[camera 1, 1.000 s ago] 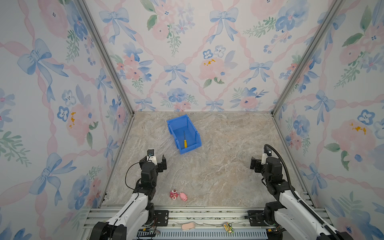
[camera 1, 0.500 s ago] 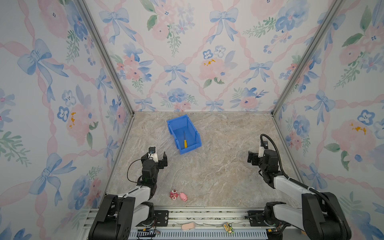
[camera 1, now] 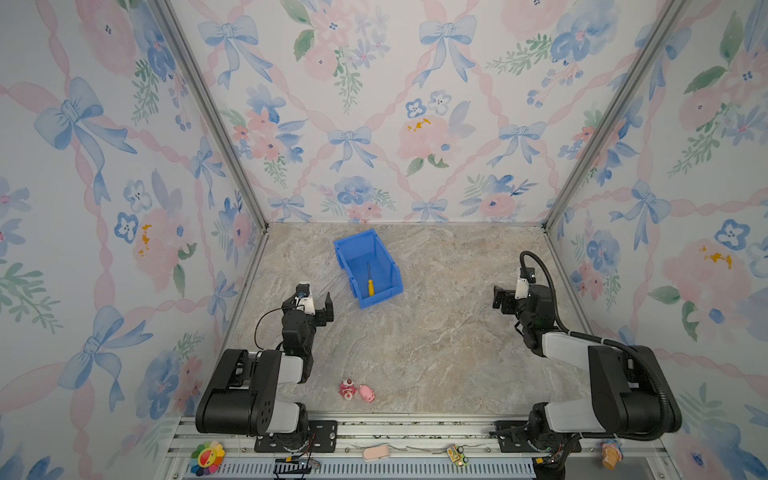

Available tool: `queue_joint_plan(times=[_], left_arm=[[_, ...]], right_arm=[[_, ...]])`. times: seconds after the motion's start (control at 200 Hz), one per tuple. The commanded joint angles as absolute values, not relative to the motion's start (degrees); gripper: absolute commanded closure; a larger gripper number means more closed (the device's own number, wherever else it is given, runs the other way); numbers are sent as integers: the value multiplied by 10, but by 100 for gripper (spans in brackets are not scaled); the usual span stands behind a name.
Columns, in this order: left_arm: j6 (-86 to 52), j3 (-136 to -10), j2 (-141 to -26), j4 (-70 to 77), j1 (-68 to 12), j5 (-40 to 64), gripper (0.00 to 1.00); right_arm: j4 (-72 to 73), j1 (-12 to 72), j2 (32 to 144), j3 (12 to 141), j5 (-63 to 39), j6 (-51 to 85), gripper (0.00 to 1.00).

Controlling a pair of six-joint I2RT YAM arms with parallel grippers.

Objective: Put the screwdriver in the bin
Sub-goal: Reset both arms

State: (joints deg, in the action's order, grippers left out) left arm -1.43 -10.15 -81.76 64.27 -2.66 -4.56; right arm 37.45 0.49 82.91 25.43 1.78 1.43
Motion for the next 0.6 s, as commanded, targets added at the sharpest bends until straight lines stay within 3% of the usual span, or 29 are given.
queue_joint_plan(times=[0.0,0.375,0.595], left_arm=[[-1,-116,-830,667,-23,-22,2],[0,-126,-890,704,-19,-14,2],[-16,-138,-898,694,-18,-63,2]], right_arm=[[432,2,851,255,7,14,3],[506,23,884,230,61,6,3],[512,33,887,228,86,1,3]])
